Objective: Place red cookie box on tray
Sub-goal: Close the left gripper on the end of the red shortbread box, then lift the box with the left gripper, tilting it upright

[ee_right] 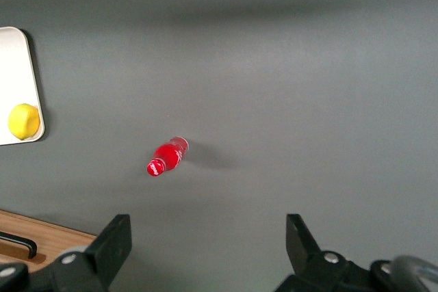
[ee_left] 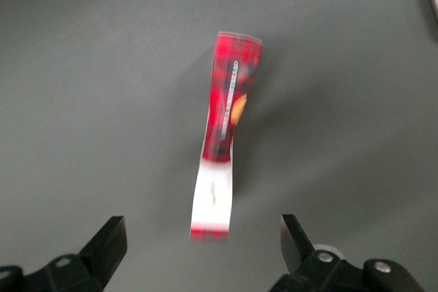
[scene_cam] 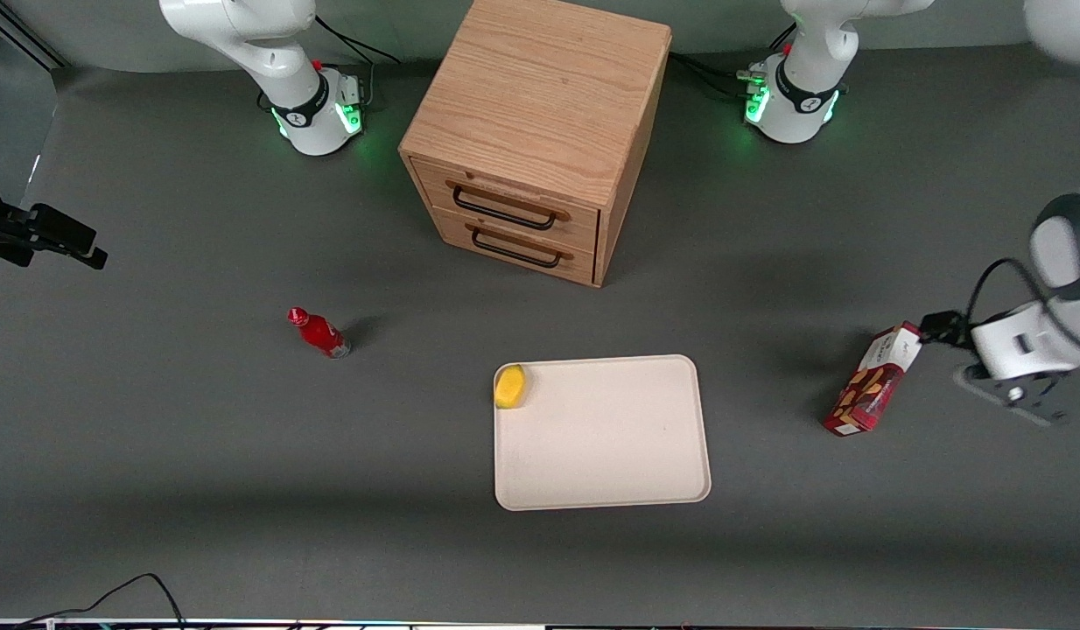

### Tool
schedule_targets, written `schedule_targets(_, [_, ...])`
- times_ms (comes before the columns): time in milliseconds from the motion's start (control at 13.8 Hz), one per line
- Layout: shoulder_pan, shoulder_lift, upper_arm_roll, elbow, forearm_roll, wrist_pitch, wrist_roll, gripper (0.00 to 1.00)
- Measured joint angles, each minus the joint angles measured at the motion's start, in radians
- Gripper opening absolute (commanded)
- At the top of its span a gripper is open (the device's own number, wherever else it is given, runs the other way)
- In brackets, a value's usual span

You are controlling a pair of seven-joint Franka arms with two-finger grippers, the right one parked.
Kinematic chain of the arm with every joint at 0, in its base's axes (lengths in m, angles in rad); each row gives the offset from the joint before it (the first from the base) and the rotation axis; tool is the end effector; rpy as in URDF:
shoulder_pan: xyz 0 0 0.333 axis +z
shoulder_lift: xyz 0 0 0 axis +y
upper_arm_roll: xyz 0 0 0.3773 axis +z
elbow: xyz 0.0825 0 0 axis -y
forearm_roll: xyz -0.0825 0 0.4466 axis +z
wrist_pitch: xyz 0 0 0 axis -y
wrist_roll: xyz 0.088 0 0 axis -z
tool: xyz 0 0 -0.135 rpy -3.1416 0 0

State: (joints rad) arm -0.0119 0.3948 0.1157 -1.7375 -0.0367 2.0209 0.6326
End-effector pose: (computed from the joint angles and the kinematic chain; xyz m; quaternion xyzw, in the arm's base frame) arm 0.7128 0.0645 0.3392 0.9653 -0.2555 -0.0529 0.0136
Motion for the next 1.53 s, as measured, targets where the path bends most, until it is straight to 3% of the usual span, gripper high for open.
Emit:
schedule_targets(73, [-0.001, 0.030, -0.016, -0.044, -0.006, 0.104, 0.002, 0.99])
schedule_targets(218, [-0.008, 0.077, -0.036, -0.138, -0.013, 0.299, 0.002, 0.00])
schedule_targets(364, [-0.009, 0.111, -0.040, -0.193, -0.033, 0.401, 0.002, 0.00])
schedule_targets(655, [-0.006, 0.111, -0.034, -0.184, -0.055, 0.390, 0.002, 0.00])
schedule_targets(945, [-0.006, 0.063, -0.033, -0.018, -0.065, 0.066, -0.039, 0.00])
schedule_targets(1236, [-0.008, -0.016, -0.102, 0.304, -0.066, -0.398, -0.342, 0.00])
schedule_targets(1382, [-0.012, -0.027, -0.212, 0.409, -0.064, -0.483, -0.582, 0.00])
schedule_targets(1527, [-0.020, -0.006, -0.338, 0.425, -0.041, -0.460, -0.792, 0.00])
